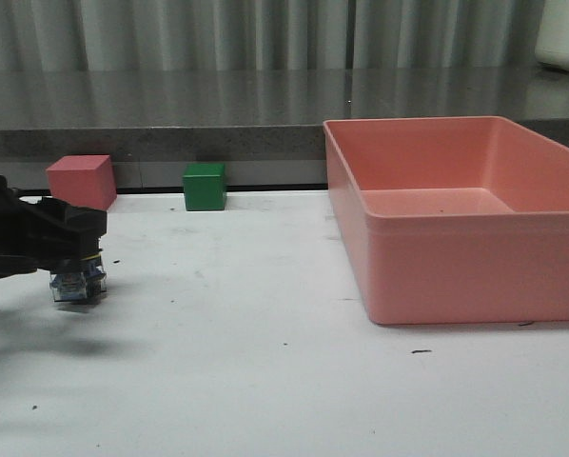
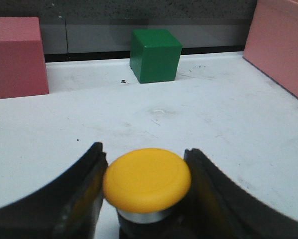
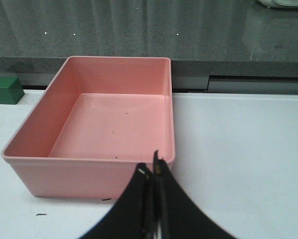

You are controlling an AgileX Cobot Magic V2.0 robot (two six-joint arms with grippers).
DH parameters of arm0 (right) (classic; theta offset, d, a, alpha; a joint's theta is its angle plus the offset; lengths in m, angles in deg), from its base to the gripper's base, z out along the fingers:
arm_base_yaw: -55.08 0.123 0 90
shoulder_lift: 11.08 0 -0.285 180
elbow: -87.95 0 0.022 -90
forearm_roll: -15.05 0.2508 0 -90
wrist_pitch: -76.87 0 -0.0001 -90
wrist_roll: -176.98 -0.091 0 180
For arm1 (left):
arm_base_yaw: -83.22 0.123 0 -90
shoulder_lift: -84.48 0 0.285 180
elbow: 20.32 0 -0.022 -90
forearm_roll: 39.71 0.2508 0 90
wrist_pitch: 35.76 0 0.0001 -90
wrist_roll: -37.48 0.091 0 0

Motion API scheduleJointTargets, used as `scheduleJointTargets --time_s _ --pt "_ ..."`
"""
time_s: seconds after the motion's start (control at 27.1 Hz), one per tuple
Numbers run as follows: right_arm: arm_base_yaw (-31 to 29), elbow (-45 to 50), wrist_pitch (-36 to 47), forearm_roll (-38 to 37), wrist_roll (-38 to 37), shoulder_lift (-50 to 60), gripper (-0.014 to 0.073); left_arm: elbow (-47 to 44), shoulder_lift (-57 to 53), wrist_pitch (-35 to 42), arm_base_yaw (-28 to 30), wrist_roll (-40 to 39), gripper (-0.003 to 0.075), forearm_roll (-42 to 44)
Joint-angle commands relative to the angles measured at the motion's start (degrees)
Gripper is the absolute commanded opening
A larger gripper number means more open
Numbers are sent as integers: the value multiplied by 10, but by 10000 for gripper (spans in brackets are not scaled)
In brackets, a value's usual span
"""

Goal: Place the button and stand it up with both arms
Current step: 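Lower the button upright onto the table and open the left gripper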

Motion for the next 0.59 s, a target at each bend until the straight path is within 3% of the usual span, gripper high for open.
scheduleJointTargets --time_s 0.0,0.15,0.41,0.55 --pt "-5 -15 46 -16 4 -7 -62 8 -12 100 -3 -1 171 -5" --pt "-5 -15 46 -16 4 -7 -62 8 -9 111 -3 -1 218 4" --pt "-5 -15 46 -16 4 -7 -62 8 -11 113 -3 -1 455 16" --pt "-5 -15 46 -16 4 -7 -62 8 -11 118 -3 -1 485 28"
